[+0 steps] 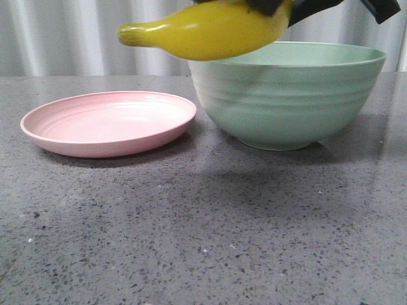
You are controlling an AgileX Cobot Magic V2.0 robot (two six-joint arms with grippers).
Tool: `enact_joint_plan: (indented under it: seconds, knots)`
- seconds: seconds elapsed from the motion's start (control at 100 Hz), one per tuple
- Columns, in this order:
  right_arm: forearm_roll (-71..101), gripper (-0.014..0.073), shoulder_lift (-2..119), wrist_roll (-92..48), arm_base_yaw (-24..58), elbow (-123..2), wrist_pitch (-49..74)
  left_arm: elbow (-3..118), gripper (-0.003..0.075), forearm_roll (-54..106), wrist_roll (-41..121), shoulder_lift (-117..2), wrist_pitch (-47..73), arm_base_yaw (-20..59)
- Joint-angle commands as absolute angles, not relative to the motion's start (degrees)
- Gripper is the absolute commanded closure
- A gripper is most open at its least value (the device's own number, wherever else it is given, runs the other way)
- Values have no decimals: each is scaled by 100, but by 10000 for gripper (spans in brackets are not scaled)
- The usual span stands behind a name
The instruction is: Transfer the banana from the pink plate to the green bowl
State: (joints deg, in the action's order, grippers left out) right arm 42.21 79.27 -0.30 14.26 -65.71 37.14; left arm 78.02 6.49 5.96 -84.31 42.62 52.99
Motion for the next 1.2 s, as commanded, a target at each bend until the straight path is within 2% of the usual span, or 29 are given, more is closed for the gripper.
enact_joint_plan:
  seconds: [0.0, 0.32, 0.59, 0.85, 0.92, 1.09, 1.19]
  knots:
    - [4421, 492, 7753, -86, 1345, -6755, 3460, 8095, 322, 588, 581, -8049, 4081, 5336]
    - [4401, 492, 7753, -86, 943, -6987, 3127, 8110, 322, 553, 581, -7275, 3871, 5336]
    - [3329, 488, 7775, -331, 704, -7074, 2046, 8110, 322, 544, 581, -7045, 3842, 5336]
    - [2929, 485, 8138, -342, 723, -7074, 2152, 8110, 322, 544, 581, -7081, 3802, 5336]
    - [2929, 434, 8243, -342, 729, -7074, 2219, 8110, 322, 557, 581, -7094, 3802, 5336]
    - [2929, 167, 8368, -528, 729, -7074, 2324, 8110, 322, 557, 581, -7094, 3802, 5336]
    - [2929, 125, 8368, -527, 729, -7074, 2314, 8110, 322, 557, 581, -7094, 3776, 5336]
